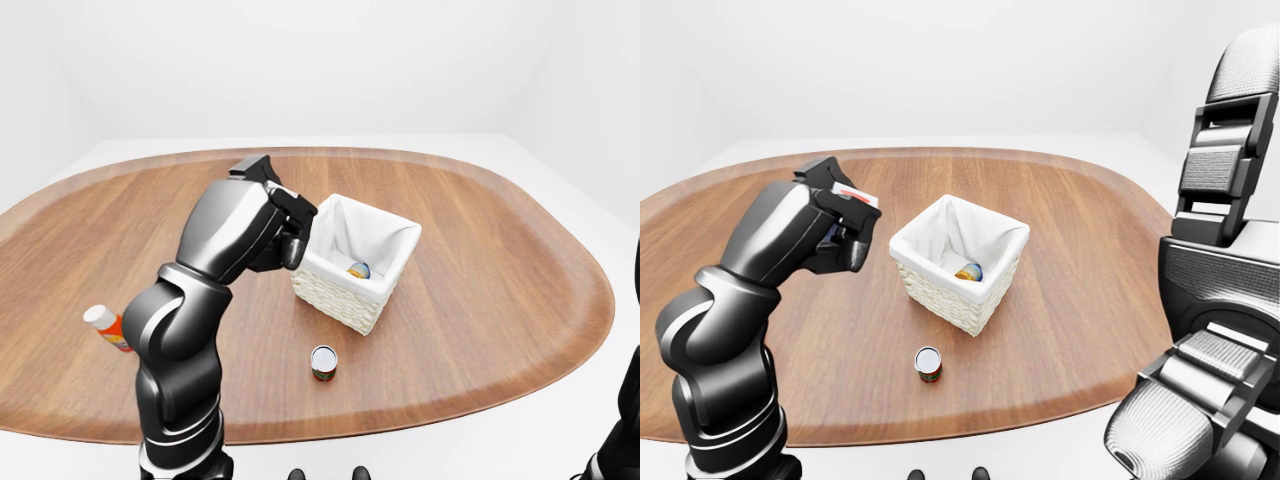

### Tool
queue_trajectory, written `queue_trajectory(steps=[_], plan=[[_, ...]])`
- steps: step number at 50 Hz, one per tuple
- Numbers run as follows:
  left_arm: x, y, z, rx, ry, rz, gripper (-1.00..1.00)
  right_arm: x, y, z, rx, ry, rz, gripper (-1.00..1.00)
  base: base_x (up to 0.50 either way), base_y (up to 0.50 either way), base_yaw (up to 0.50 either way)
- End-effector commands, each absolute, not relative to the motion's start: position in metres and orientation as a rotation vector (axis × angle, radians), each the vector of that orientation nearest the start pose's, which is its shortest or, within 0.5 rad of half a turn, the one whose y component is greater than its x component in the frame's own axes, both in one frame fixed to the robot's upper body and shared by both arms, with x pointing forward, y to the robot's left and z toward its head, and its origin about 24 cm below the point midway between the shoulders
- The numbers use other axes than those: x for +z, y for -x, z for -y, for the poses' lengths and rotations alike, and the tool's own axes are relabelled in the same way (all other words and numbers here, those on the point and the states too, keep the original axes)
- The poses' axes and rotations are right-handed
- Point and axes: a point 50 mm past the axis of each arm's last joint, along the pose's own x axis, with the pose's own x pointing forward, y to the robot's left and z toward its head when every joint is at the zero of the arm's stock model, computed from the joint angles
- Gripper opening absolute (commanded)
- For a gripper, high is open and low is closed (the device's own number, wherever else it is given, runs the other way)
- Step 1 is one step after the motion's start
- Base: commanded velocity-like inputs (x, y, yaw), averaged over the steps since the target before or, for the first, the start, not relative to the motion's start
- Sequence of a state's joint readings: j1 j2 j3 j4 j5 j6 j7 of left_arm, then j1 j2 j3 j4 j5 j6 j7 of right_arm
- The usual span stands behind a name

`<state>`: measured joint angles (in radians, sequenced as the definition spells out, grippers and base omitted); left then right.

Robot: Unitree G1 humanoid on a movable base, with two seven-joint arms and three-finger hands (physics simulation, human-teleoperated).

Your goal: Pick up the alphabet soup and the cream cheese box, and put them in the basket.

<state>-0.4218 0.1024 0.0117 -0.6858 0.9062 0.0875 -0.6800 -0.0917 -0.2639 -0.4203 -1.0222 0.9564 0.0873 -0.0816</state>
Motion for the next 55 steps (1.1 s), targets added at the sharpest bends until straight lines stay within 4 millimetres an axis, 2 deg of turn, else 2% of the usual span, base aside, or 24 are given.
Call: queue_trajectory(steps=[1,10,16,21,30,37,43,49,55], plan=[[0.249,-0.252,-0.109,-0.132,-1.131,0.615,-1.00,0.270,-0.145,0.200,0.250,-0.437,1.026,1.00,0.00,0.00,0.00],[0.239,-0.283,-0.105,-0.154,-1.058,0.578,-1.00,0.270,-0.142,0.200,0.251,-0.437,1.029,1.00,0.00,0.00,0.00],[0.234,-0.294,-0.097,-0.173,-1.028,0.565,-1.00,0.272,-0.142,0.201,0.250,-0.444,1.031,1.00,0.00,0.00,0.00],[0.221,-0.304,-0.088,-0.203,-1.007,0.525,-1.00,0.272,-0.143,0.203,0.247,-0.446,1.027,1.00,0.00,0.00,0.00],[0.210,-0.318,-0.079,-0.221,-0.979,0.482,-1.00,0.272,-0.143,0.204,0.245,-0.451,1.023,1.00,0.00,0.00,0.00],[0.204,-0.331,-0.070,-0.249,-0.974,0.516,-1.00,0.271,-0.144,0.204,0.246,-0.452,1.019,1.00,0.00,0.00,0.00],[0.198,-0.345,-0.067,-0.245,-0.982,0.535,-1.00,0.270,-0.145,0.204,0.246,-0.447,1.015,1.00,0.00,0.00,0.00],[0.200,-0.364,-0.069,-0.198,-0.983,0.516,-1.00,0.269,-0.146,0.203,0.247,-0.448,1.012,1.00,0.00,0.00,0.00],[0.193,-0.370,-0.064,-0.210,-0.970,0.486,-1.00,0.269,-0.145,0.203,0.246,-0.453,1.015,1.00,0.00,0.00,0.00]])
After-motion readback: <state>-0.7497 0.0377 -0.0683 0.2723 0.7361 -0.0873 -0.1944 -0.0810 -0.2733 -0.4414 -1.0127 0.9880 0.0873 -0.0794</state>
